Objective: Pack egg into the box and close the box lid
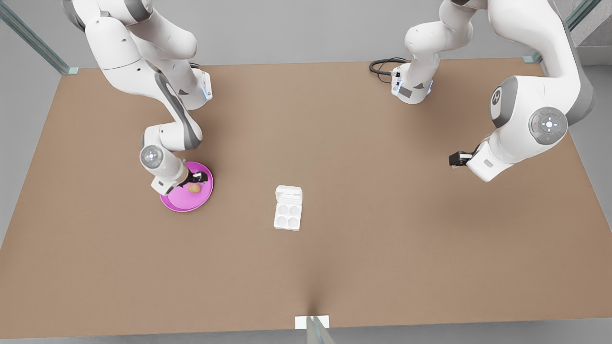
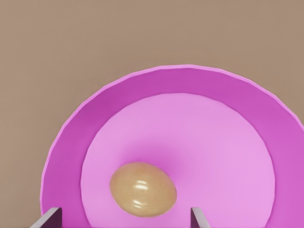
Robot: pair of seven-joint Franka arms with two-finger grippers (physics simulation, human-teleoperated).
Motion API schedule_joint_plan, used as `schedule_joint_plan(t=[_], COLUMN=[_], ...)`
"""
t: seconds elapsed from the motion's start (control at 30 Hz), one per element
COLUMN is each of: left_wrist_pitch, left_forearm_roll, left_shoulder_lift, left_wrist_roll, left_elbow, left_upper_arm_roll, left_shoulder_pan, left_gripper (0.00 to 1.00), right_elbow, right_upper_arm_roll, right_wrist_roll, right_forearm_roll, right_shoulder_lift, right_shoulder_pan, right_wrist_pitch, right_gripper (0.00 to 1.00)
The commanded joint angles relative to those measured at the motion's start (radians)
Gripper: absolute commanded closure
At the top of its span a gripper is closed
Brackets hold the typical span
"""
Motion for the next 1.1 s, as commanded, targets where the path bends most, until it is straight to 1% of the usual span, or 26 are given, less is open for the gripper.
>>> schedule_joint_plan(t=[0.0, 0.3, 0.37, 0.43, 0.47, 0.5, 0.6, 0.63, 0.67, 0.7, 0.77, 0.9, 1.0, 1.07], left_wrist_pitch=[-0.002, -0.034, -0.041, -0.054, -0.059, -0.064, -0.064, -0.060, -0.060, -0.062, -0.064, -0.065, -0.070, -0.070], left_forearm_roll=[0.001, 0.002, 0.016, 0.018, 0.018, 0.018, 0.024, 0.025, 0.024, 0.024, 0.024, 0.024, 0.024, 0.024], left_shoulder_lift=[-0.001, -0.027, -0.039, -0.041, -0.041, -0.041, -0.038, -0.035, -0.033, -0.035, -0.036, -0.035, -0.036, -0.035], left_wrist_roll=[-0.001, -0.001, -0.003, -0.004, -0.003, -0.003, -0.001, -0.001, -0.001, -0.001, -0.001, -0.003, -0.003, -0.003], left_elbow=[0.001, 0.006, 0.006, 0.006, 0.007, 0.010, 0.007, 0.009, 0.007, 0.007, 0.009, 0.009, 0.013, 0.013], left_upper_arm_roll=[0.000, -0.002, -0.029, -0.031, -0.031, -0.031, -0.032, -0.034, -0.034, -0.034, -0.034, -0.034, -0.034, -0.034], left_shoulder_pan=[0.000, -0.003, -0.002, 0.000, 0.000, 0.000, 0.007, 0.009, 0.010, 0.009, 0.009, 0.010, 0.010, 0.010], left_gripper=[0.00, 0.00, 0.00, 0.00, 0.00, 0.00, 0.00, 0.00, 0.00, 0.00, 0.00, 0.00, 0.00, 0.00], right_elbow=[0.003, 0.006, 0.006, 0.006, 0.006, 0.006, 0.006, 0.006, 0.006, 0.006, 0.006, 0.006, 0.008, 0.043], right_upper_arm_roll=[-0.001, -0.001, -0.001, -0.001, -0.001, -0.001, -0.001, -0.001, -0.001, -0.001, -0.001, -0.001, -0.001, -0.001], right_wrist_roll=[0.015, 0.015, 0.015, 0.015, 0.015, 0.015, 0.015, 0.015, 0.015, 0.015, 0.015, 0.015, 0.016, 0.021], right_forearm_roll=[-0.012, -0.041, -0.041, -0.041, -0.041, -0.041, -0.042, -0.041, -0.041, -0.041, -0.041, -0.044, -0.044, -0.044], right_shoulder_lift=[0.014, 0.068, 0.086, 0.092, 0.092, 0.092, 0.092, 0.092, 0.092, 0.092, 0.094, 0.066, 0.026, 0.022], right_shoulder_pan=[-0.006, -0.023, -0.024, -0.024, -0.024, -0.024, -0.026, -0.026, -0.024, -0.024, -0.024, -0.029, -0.027, -0.021], right_wrist_pitch=[0.045, 0.091, 0.117, 0.119, 0.119, 0.119, 0.119, 0.119, 0.119, 0.119, 0.119, 0.106, 0.050, -0.005], right_gripper=[0.00, 0.00, 0.00, 0.00, 0.05, 0.22, 0.29, 0.36, 0.39, 0.41, 0.48, 0.48, 0.48, 0.48])
